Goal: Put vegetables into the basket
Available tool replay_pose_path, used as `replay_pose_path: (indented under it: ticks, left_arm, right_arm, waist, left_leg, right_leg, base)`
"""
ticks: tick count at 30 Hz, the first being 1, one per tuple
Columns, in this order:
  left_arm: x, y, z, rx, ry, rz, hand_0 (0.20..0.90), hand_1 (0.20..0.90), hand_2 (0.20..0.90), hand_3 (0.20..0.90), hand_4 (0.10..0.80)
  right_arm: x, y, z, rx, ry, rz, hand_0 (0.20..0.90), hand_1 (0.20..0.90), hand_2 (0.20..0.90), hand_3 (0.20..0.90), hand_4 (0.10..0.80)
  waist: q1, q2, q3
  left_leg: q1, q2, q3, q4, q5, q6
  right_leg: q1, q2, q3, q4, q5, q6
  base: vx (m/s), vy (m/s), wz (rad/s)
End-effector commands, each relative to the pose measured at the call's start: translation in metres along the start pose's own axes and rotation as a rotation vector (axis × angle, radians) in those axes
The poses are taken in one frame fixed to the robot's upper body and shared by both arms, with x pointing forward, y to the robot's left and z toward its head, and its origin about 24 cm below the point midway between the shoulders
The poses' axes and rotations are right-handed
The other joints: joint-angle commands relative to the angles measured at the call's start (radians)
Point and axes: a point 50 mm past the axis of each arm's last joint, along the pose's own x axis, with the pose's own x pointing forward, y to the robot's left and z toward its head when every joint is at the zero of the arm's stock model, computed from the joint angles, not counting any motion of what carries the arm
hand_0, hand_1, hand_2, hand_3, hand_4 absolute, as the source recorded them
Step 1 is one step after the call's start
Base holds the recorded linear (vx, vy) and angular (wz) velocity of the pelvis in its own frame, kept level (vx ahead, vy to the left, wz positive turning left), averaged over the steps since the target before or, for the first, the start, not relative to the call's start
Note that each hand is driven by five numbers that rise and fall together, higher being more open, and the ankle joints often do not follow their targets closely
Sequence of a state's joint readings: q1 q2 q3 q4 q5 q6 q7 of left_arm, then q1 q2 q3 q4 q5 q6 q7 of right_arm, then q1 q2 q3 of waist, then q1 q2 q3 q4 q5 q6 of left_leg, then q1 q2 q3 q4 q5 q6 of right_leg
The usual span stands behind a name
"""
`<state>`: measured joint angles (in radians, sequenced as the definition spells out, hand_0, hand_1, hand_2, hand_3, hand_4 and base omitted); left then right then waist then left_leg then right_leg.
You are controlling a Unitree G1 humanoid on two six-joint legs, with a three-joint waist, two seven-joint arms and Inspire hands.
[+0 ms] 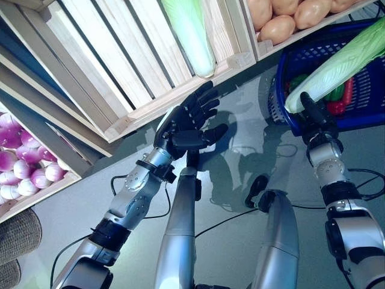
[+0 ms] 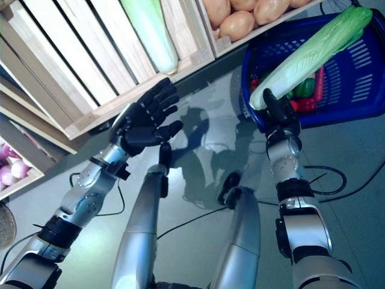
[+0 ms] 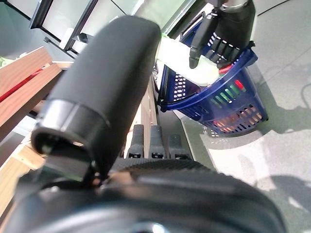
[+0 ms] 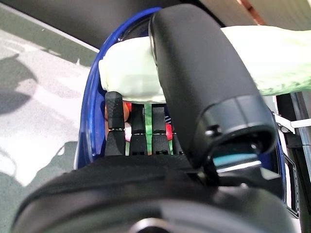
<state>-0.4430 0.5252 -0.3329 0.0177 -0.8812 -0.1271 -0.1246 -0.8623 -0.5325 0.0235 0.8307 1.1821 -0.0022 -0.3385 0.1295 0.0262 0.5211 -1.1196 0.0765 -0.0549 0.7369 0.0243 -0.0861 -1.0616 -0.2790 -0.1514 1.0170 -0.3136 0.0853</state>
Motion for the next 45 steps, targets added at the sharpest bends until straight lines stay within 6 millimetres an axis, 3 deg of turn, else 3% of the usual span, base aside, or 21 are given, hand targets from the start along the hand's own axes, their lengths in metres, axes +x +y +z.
replay_pose_path:
  ticks: [1,14,28,37,40,45]
  left_arm:
    - [0.014,-0.03,0.041,-0.028,-0.229,-0.156,0.9,0.9,0.9,0.9,0.8]
    - [0.02,-0.036,0.039,-0.027,-0.254,-0.14,0.9,0.9,0.9,0.9,0.8]
    - [0.022,-0.039,0.037,-0.023,-0.266,-0.131,0.9,0.9,0.9,0.9,0.8]
    - [0.023,-0.04,0.038,-0.02,-0.272,-0.135,0.9,0.9,0.9,0.9,0.8]
    - [0.023,-0.039,0.038,-0.023,-0.27,-0.131,0.9,0.9,0.9,0.9,0.8]
    - [0.023,-0.038,0.04,-0.022,-0.27,-0.138,0.9,0.9,0.9,0.9,0.8]
  right_arm:
    - [0.002,0.005,0.045,-0.026,-0.11,-0.053,0.3,0.3,0.3,0.3,0.4]
    - [0.002,0.003,0.045,0.189,-0.136,-0.175,0.3,0.3,0.3,0.3,0.4]
    - [0.005,-0.006,0.033,0.466,-0.028,-0.201,0.3,0.3,0.3,0.3,0.4]
    - [0.005,-0.009,0.031,0.507,-0.002,-0.201,0.3,0.3,0.3,0.3,0.4]
    - [0.005,-0.01,0.028,0.473,0.036,-0.195,0.9,0.9,0.9,0.9,0.8]
    - [0.006,-0.014,0.026,0.398,0.086,-0.223,0.9,0.9,0.9,0.9,0.8]
  waist:
    - [0.001,0.026,-0.001]
    - [-0.005,0.045,-0.001]
    - [-0.014,0.061,-0.001]
    - [-0.02,0.066,-0.001]
    - [-0.022,0.066,-0.001]
    - [-0.02,0.063,-0.001]
  left_leg:
    - [0.01,-0.035,0.0,0.08,-0.142,0.049]
    - [-0.001,-0.048,0.009,0.073,-0.148,0.054]
    - [-0.006,-0.048,0.02,0.062,-0.148,0.052]
    - [-0.008,-0.048,0.026,0.056,-0.143,0.055]
    - [-0.01,-0.047,0.026,0.063,-0.145,0.054]
    - [-0.007,-0.045,0.025,0.052,-0.142,0.051]
  right_leg:
    - [-0.012,0.034,0.01,-0.074,0.185,-0.016]
    - [-0.028,0.045,0.023,-0.082,0.186,-0.016]
    - [-0.041,0.047,0.032,-0.087,0.183,-0.019]
    - [-0.05,0.048,0.036,-0.086,0.185,-0.023]
    - [-0.051,0.05,0.038,-0.08,0.182,-0.023]
    - [-0.05,0.049,0.035,-0.086,0.183,-0.023]
  base:
    - [0.0,0.0,0.0]
    - [-0.001,0.013,0.0]
    - [0.0,0.0,0.0]
    - [0.0,0.0,0.0]
    - [0.0,0.0,0.0]
    - [0.0,0.0,0.0]
